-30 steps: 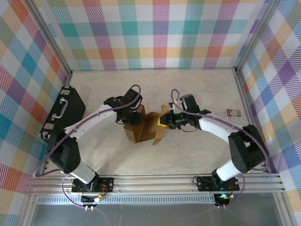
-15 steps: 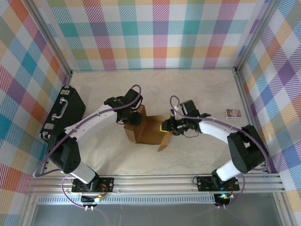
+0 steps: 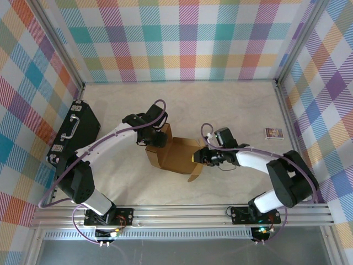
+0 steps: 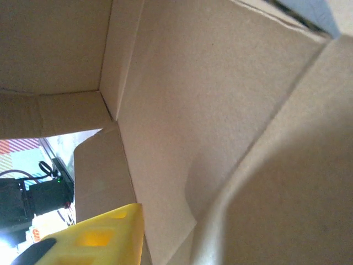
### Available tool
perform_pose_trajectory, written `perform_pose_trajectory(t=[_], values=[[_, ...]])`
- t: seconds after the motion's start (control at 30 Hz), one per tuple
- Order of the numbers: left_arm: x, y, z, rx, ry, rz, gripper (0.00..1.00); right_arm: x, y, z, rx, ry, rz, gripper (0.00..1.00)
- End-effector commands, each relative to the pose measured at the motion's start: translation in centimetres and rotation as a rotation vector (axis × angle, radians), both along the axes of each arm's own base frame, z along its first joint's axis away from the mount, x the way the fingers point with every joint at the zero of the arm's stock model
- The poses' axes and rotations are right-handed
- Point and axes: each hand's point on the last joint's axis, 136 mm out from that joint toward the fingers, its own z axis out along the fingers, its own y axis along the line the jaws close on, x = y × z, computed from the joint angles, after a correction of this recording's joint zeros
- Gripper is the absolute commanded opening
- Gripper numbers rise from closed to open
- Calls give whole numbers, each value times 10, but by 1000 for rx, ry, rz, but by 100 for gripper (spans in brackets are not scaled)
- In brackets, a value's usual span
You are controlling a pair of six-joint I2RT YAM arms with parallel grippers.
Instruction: Fold the paper box
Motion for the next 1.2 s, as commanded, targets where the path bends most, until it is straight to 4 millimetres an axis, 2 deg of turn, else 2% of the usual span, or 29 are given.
perform_pose_trajectory(t=[0.0,0.1,0.27,0.57,0.73,0.83,1.0,1.07,1.17], values=[[-18,7,-17,40,85,1,52,8,9,4,28,-7,2,27],[-17,8,-9,37,66,1,58,8,6,-4,-1,30,-14,18],[-17,11,-2,32,49,5,66,4,0,-17,-49,78,-35,11],[-16,13,8,34,33,9,72,3,-6,-27,-111,143,-64,8],[-13,18,32,30,-8,10,75,5,-7,-31,-127,183,-81,7],[-17,25,55,34,-38,13,76,7,-7,-31,-128,196,-90,6],[-44,32,98,-56,-93,-25,73,11,-6,-33,-123,209,-96,6],[-71,20,107,-148,-84,-94,69,13,-5,-33,-119,216,-98,5],[-117,-8,102,-276,-57,-228,62,14,-5,-32,-114,218,-100,5]])
